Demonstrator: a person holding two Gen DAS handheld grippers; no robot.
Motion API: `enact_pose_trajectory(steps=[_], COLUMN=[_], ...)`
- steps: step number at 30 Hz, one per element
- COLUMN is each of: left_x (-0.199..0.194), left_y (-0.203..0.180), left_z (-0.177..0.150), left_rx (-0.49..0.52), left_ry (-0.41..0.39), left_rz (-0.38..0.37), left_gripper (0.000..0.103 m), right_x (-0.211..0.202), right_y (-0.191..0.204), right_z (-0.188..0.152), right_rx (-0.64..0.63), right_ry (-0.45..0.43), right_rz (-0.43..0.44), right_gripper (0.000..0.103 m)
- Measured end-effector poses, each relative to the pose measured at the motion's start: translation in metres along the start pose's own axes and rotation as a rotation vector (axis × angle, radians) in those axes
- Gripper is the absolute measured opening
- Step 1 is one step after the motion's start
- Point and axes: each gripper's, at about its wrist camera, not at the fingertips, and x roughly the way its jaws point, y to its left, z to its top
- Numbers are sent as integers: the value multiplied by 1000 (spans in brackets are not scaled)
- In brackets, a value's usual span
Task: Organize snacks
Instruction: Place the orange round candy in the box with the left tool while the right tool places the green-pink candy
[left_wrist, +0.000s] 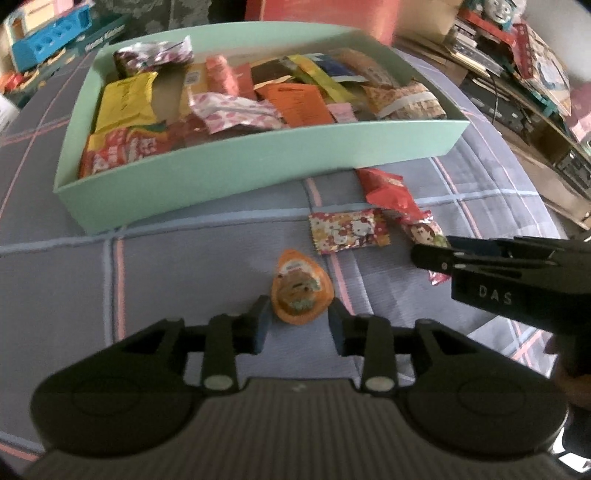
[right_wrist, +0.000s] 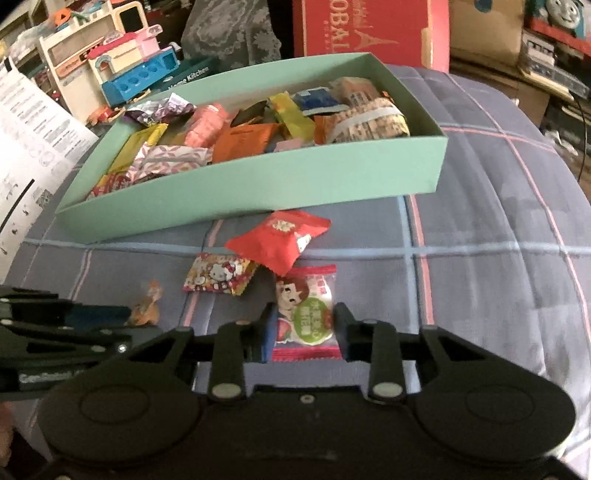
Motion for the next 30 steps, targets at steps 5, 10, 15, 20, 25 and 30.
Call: enact_pose_trajectory(steps=[5,10,15,20,25,30], left_x=[0,-9,-24,-46,-62,-63], left_y=[-5,3,6,10,19,28], left_z=[-2,-3,-3,10,33,72], left_rx=[34,1,-6,-13,-34,-39], left_ry=[-17,-23,-51,-107,-155,-189], left_rz=[13,9,2,-12,-31,-27], left_gripper=[26,26,26,26,26,26], right_x=[-9,-18,-32,-51,-65,-61], right_y=[-13,-19,-17,-14,-17,-16], right_z=[-8,-11,-6,8,32,71], right_rx=[74,104,106,93,90,88], right_ry=[13,6,-22,-75,-121,-153], right_rz=[31,43,55,64,76,92], right_gripper=[31,31,31,31,31,31])
